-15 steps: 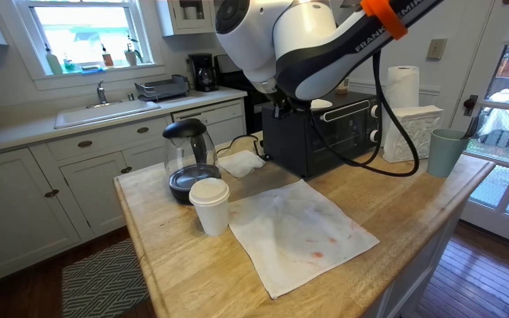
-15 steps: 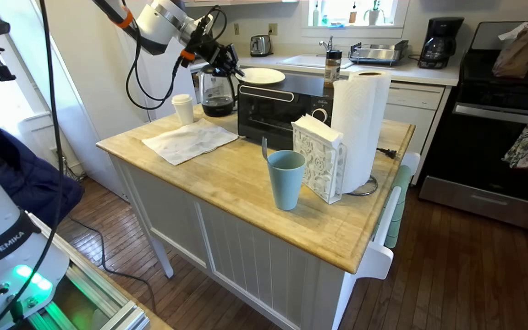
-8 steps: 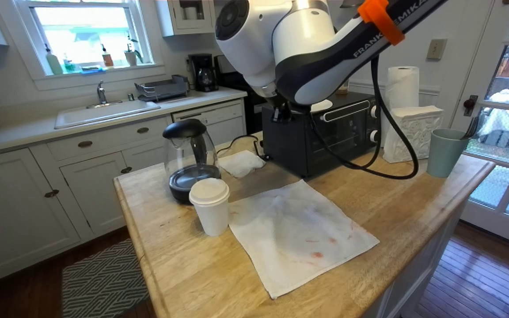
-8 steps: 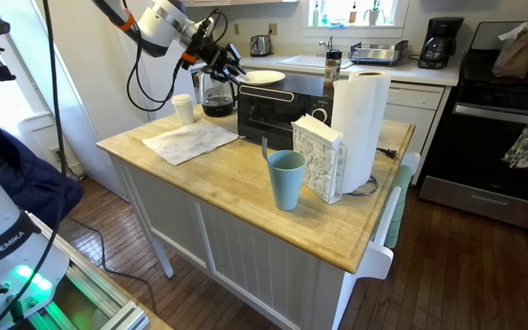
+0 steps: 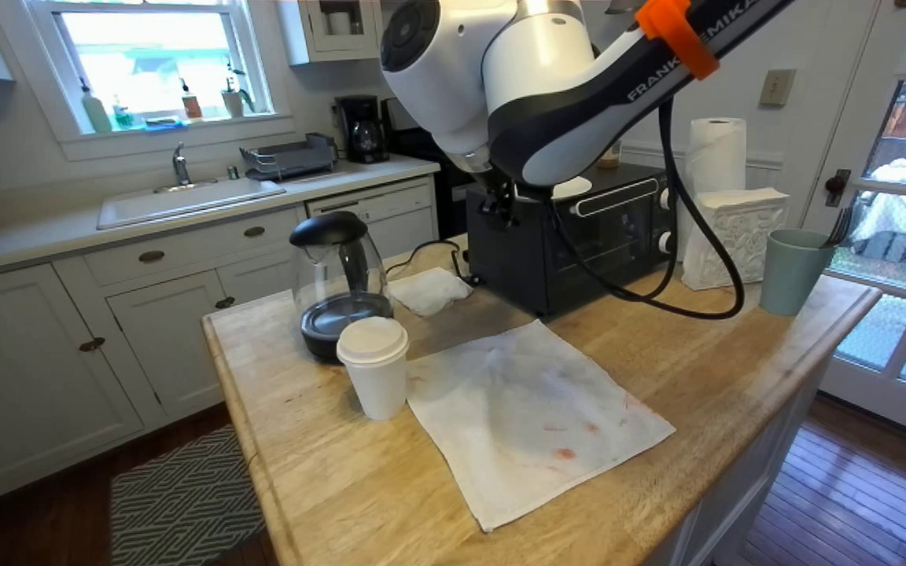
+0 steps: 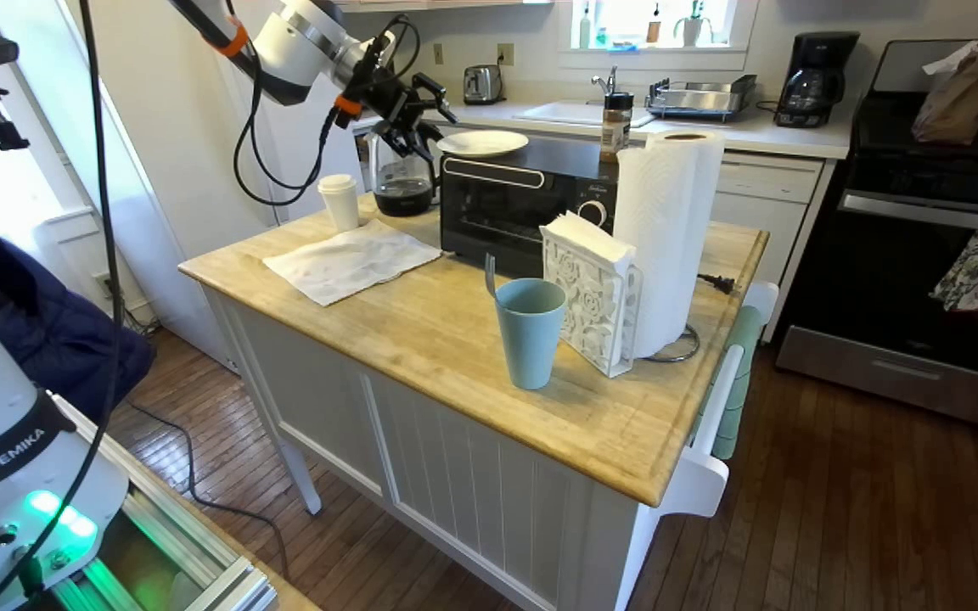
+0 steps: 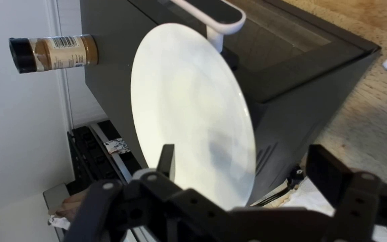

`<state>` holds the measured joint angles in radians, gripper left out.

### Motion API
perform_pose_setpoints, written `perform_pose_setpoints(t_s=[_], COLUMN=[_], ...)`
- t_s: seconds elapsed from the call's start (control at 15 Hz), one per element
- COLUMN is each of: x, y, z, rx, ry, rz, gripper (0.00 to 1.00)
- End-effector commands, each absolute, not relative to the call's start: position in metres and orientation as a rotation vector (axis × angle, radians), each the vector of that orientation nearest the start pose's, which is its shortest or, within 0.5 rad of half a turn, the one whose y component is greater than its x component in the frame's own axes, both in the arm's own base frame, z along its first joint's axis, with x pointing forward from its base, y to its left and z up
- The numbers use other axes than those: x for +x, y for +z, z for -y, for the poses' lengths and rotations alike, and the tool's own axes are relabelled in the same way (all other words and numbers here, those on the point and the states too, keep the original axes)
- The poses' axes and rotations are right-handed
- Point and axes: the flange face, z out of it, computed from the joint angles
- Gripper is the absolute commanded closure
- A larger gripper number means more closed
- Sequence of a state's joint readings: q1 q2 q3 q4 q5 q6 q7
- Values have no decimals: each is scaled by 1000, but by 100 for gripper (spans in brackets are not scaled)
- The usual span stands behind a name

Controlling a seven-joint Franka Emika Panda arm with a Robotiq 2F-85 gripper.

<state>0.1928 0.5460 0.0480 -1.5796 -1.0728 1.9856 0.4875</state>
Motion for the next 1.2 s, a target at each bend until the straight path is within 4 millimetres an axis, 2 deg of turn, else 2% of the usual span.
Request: perform_pose_setpoints(t_s=[0.0,0.07,0.73,0.87,1.13], x=[695,695,697,698,699], y=[339,340,337,335,343], z=[-109,-109,-111,-111,-111], rx=[2188,2183,2157,2155,2125], ry=[232,233,209,202,198], rz=[-313,-311,-322,-325,-312], gripper=[25,25,96,100,99])
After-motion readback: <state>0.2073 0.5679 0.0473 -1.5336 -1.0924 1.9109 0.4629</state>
